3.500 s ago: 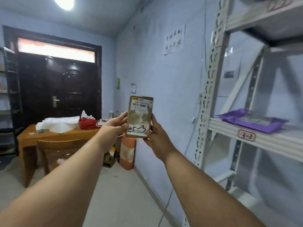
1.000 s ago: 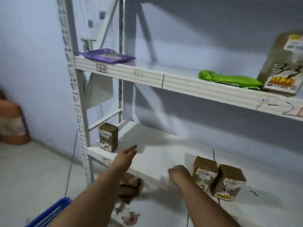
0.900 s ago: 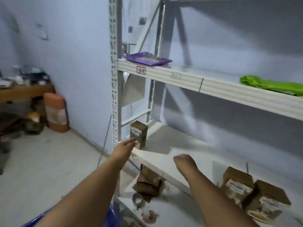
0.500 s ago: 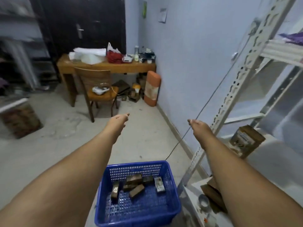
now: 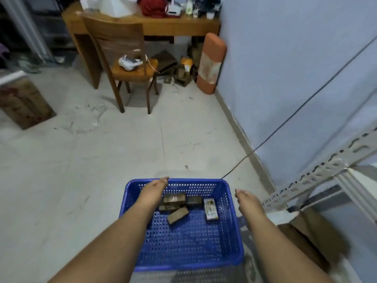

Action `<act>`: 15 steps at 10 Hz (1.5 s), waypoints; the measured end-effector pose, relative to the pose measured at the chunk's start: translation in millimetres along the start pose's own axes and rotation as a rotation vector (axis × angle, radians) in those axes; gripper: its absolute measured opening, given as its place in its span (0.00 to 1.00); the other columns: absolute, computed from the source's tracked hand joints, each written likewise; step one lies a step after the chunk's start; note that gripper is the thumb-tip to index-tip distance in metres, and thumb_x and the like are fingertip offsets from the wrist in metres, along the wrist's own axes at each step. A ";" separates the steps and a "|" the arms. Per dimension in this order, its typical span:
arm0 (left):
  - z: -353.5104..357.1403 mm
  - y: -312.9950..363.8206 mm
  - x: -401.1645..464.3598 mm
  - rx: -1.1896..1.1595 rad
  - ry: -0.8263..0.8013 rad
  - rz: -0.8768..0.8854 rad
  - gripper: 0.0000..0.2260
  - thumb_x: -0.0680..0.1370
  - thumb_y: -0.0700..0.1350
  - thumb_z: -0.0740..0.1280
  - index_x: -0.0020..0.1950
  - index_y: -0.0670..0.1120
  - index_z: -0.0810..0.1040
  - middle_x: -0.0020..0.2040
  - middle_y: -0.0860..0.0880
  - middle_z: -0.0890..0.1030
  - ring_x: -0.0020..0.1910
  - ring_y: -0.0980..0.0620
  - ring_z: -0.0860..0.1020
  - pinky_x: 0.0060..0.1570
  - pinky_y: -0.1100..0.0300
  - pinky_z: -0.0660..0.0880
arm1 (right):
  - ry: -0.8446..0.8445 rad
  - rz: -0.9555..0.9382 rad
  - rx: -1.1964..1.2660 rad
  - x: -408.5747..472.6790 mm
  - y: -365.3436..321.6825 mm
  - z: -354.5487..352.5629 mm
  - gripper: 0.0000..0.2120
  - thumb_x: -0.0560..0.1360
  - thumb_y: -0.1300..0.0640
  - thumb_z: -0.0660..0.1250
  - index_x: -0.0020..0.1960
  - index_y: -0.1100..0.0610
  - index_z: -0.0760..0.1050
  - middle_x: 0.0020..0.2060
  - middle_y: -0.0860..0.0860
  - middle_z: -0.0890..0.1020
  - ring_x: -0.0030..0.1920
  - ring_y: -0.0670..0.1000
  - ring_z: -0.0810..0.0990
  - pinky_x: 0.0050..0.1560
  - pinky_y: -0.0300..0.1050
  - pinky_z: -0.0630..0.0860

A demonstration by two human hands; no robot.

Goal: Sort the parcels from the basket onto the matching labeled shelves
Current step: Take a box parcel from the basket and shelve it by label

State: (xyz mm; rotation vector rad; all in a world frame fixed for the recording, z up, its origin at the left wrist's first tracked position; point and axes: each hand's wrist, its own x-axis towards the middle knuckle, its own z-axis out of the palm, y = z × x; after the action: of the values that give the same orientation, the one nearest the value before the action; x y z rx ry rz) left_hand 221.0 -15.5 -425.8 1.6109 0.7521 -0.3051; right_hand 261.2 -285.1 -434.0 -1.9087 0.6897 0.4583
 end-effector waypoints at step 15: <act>222.4 -361.7 382.9 0.068 -0.445 -0.059 0.17 0.78 0.56 0.64 0.59 0.45 0.78 0.46 0.43 0.83 0.43 0.44 0.81 0.49 0.50 0.78 | -0.413 -0.550 -0.999 359.7 264.2 186.5 0.37 0.72 0.56 0.72 0.73 0.37 0.58 0.72 0.51 0.54 0.69 0.58 0.66 0.66 0.51 0.67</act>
State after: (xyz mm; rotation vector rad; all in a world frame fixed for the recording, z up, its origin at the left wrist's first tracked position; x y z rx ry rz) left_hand 332.0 -109.5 -978.7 1.5109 0.4502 -0.7113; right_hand 363.6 -294.9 -906.6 -2.6581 -0.4515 0.9005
